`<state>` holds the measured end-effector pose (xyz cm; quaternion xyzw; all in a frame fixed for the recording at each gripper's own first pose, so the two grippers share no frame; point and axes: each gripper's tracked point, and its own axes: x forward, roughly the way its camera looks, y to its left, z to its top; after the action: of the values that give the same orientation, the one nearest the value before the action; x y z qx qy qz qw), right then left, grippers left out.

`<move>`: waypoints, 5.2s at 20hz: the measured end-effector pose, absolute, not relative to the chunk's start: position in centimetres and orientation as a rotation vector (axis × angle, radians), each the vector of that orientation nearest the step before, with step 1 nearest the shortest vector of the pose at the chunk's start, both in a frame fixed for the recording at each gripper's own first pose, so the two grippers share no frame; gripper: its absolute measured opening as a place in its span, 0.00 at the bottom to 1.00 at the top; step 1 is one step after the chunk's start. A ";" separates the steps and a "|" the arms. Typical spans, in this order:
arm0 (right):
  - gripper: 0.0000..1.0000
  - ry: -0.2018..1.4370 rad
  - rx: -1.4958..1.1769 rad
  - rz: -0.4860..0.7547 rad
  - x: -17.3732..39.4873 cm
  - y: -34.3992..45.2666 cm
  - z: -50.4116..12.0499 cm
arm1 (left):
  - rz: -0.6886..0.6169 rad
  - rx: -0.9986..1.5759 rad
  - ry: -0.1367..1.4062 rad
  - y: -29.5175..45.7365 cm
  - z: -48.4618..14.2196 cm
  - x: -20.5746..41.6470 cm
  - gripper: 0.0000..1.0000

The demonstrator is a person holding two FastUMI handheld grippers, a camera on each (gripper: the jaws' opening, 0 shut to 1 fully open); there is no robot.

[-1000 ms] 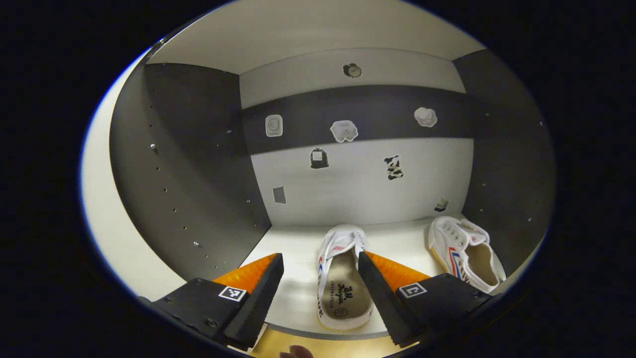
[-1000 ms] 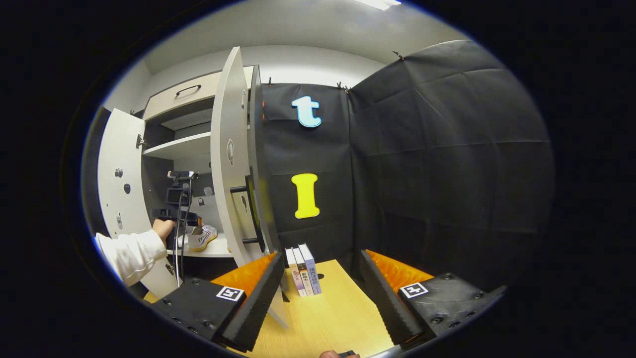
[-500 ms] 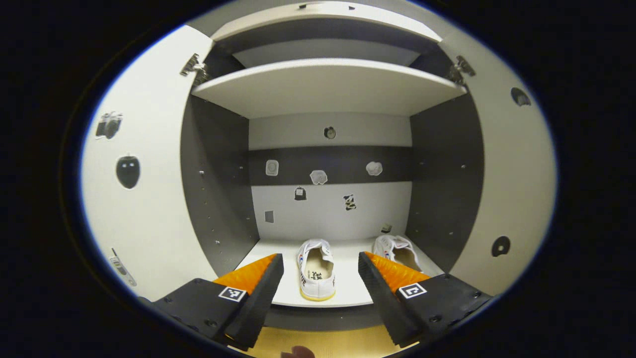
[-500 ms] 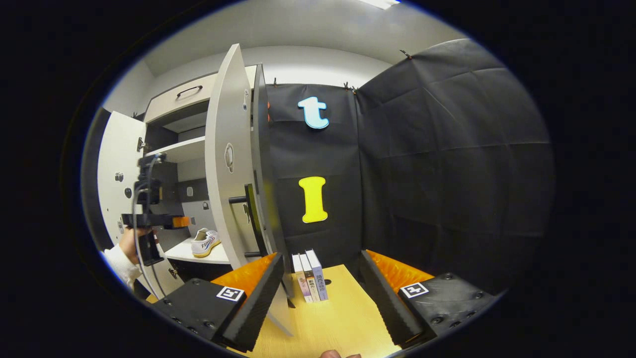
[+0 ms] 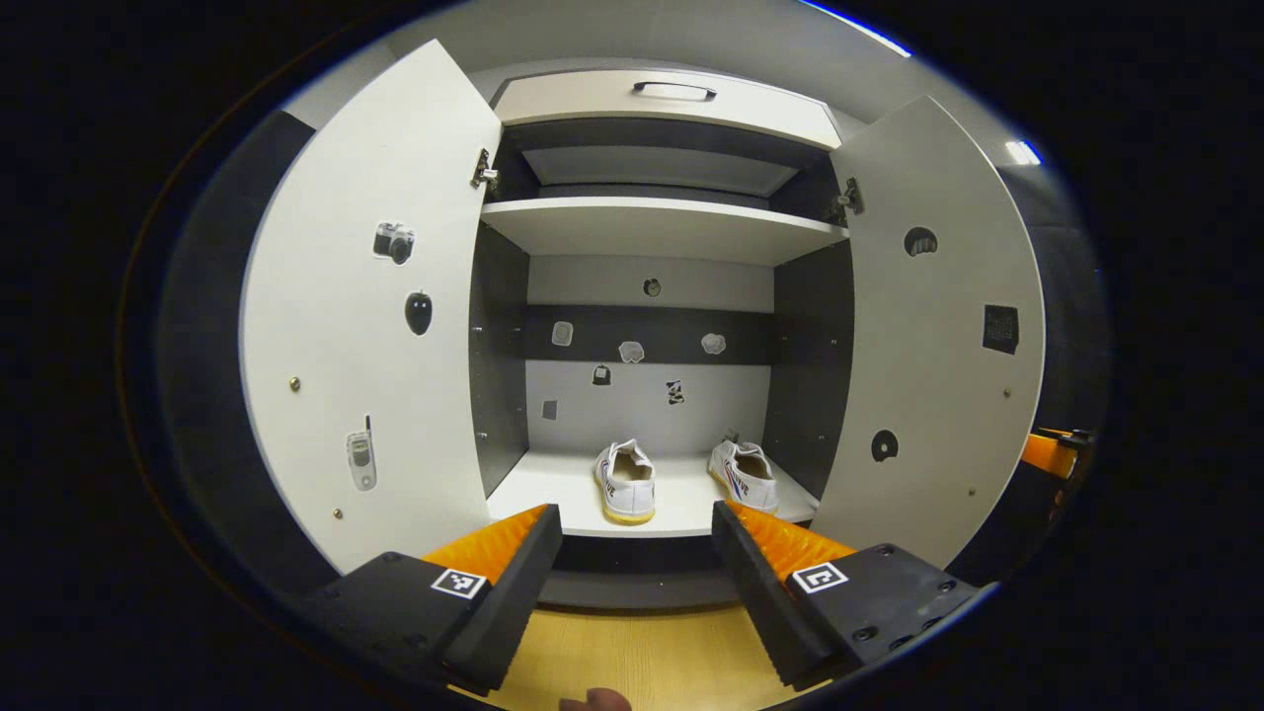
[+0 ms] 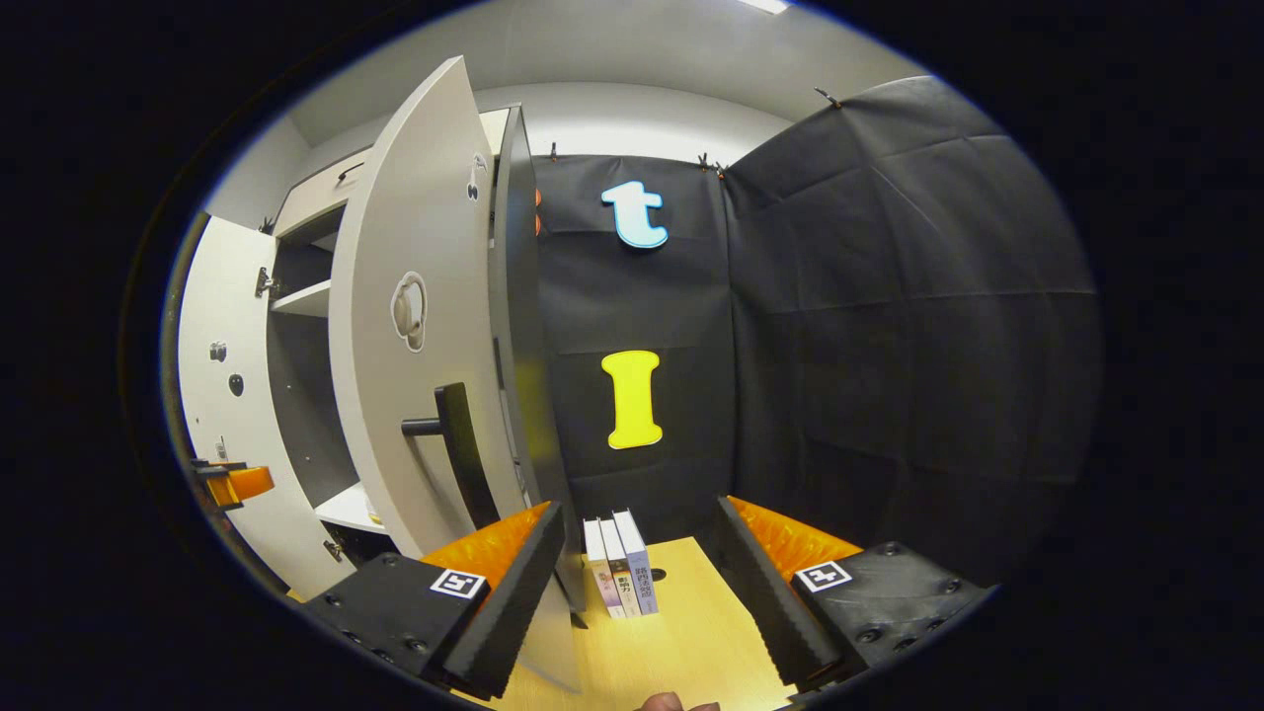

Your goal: Grab one shoe with the right hand and put it into the shoe cabinet, grab the other shoe with the left hand and put it into the shoe cabinet; then close the right door with the right hand and the left door with the left hand.

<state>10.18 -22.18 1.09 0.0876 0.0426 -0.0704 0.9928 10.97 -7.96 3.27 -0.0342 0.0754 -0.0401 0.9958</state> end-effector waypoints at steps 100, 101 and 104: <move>0.98 0.063 0.090 0.093 1.7 0.1 3.2 | -0.144 -0.083 0.028 -0.9 5.5 1.7 0.94; 0.98 0.062 0.087 0.090 1.6 0.1 3.1 | -0.142 -0.083 0.029 -0.8 5.5 1.7 0.94; 0.98 0.062 0.086 0.089 1.6 0.1 3.1 | -0.134 -0.073 0.022 -0.4 5.7 1.7 0.94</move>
<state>1.55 0.08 3.13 0.0428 0.0312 0.0446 0.9976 1.67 -0.40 5.71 -0.0366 0.0109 -0.0667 0.9970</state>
